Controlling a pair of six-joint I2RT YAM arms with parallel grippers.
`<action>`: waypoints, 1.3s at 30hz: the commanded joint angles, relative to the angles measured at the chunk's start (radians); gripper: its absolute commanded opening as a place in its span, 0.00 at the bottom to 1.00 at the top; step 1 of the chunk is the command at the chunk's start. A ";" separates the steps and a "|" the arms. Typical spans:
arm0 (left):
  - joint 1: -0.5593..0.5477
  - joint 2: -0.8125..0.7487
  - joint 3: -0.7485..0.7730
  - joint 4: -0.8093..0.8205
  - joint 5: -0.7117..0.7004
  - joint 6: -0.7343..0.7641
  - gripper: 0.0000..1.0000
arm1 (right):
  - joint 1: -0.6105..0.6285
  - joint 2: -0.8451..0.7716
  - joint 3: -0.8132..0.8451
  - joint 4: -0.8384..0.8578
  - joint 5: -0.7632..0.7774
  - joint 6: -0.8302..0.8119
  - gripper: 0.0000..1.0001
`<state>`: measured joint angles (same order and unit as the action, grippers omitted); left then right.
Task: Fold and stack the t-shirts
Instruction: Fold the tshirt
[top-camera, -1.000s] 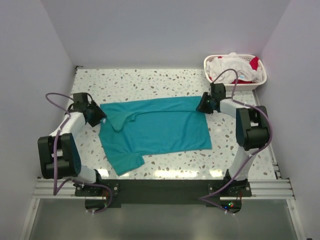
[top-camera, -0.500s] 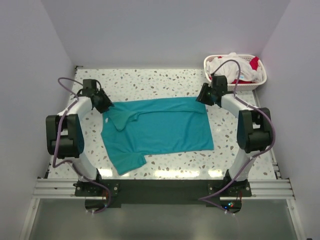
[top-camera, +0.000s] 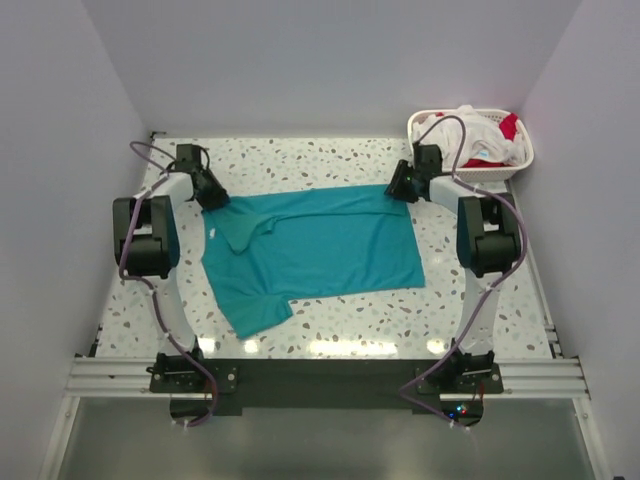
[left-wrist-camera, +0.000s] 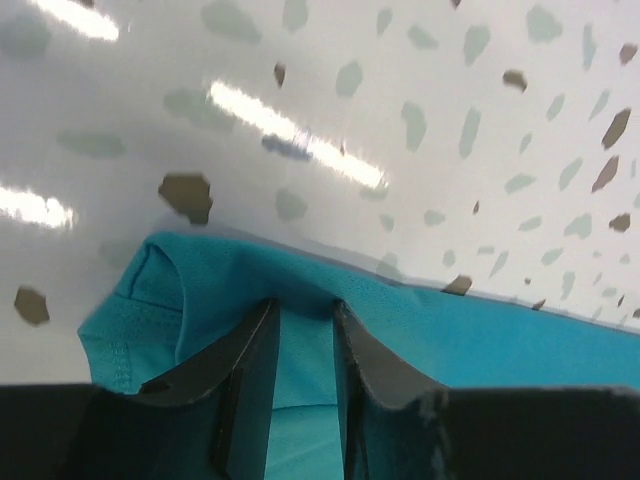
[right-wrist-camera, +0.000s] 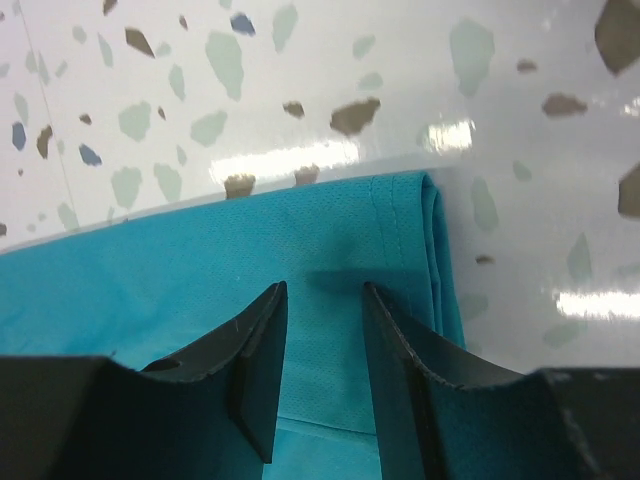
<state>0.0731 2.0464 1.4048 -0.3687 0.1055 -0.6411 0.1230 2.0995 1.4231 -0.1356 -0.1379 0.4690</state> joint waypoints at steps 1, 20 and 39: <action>0.007 0.096 0.123 -0.024 -0.036 0.037 0.34 | -0.005 0.094 0.100 -0.038 0.049 -0.032 0.41; -0.022 -0.552 -0.265 -0.064 -0.151 0.123 0.57 | 0.364 -0.162 -0.073 0.298 -0.166 0.330 0.56; -0.021 -0.865 -0.632 -0.029 -0.194 0.149 0.58 | 0.596 0.208 0.082 0.528 0.001 0.560 0.48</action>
<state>0.0555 1.1946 0.7670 -0.4305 -0.0826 -0.5114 0.7136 2.2700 1.4441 0.3290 -0.1963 1.0039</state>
